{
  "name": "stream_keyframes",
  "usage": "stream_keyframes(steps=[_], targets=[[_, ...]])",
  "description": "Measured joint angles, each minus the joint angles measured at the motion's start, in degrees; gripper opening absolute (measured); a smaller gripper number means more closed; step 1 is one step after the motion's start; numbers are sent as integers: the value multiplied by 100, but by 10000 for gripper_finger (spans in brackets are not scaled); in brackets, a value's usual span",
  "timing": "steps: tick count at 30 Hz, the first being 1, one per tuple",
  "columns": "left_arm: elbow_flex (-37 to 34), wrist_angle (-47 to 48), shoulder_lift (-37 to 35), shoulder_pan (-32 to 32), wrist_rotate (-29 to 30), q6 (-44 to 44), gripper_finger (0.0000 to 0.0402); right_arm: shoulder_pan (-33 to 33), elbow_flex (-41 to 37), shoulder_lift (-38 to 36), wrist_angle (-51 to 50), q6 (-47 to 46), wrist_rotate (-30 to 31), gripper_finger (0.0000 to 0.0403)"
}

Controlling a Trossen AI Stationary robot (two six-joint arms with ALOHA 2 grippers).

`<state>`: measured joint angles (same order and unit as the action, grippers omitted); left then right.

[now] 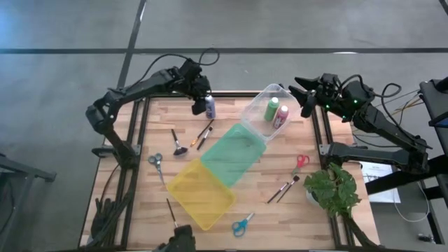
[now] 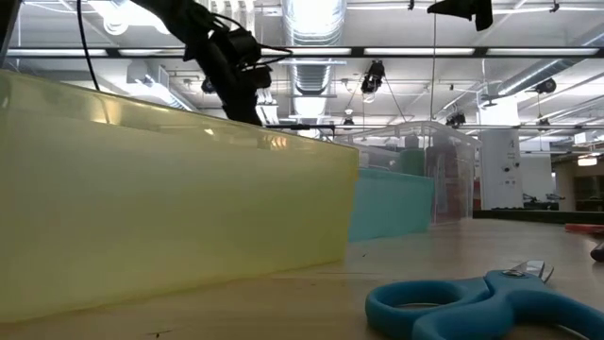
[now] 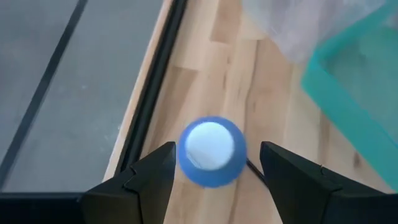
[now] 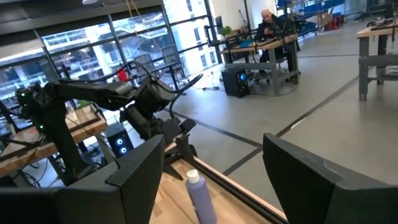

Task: Pick & Place Paint Supplies
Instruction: Put the purple paint bottle into the transparent bin

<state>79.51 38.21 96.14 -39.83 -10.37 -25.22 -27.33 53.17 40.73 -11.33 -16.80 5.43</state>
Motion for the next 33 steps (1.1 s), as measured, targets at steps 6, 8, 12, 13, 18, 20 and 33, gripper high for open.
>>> stream_keyframes(steps=[6, 8, 12, 13, 18, 20, 33], targets=[[-401, -493, 4, -33, -20, 210, 242, 0, -2, -2, 0, 67, -9, 264], [-508, -677, 6, -27, -32, 303, 242, 0, -2, -2, 0, 79, -10, 264], [-589, -966, 6, -29, -39, 440, 241, 0, -2, -2, 0, 77, -9, 264], [-589, -983, 6, -29, -44, 451, 240, 0, -2, -2, -2, 77, -9, 264], [-636, -985, 39, -29, -109, 519, 239, 0, -2, -2, -34, 94, -9, 264], [-716, -1026, 39, -29, -117, 555, 238, 0, -2, -2, -37, 94, -9, 264], [-840, -1431, 39, -26, -103, 810, 232, 0, -2, -2, -48, 72, -77, 264]])
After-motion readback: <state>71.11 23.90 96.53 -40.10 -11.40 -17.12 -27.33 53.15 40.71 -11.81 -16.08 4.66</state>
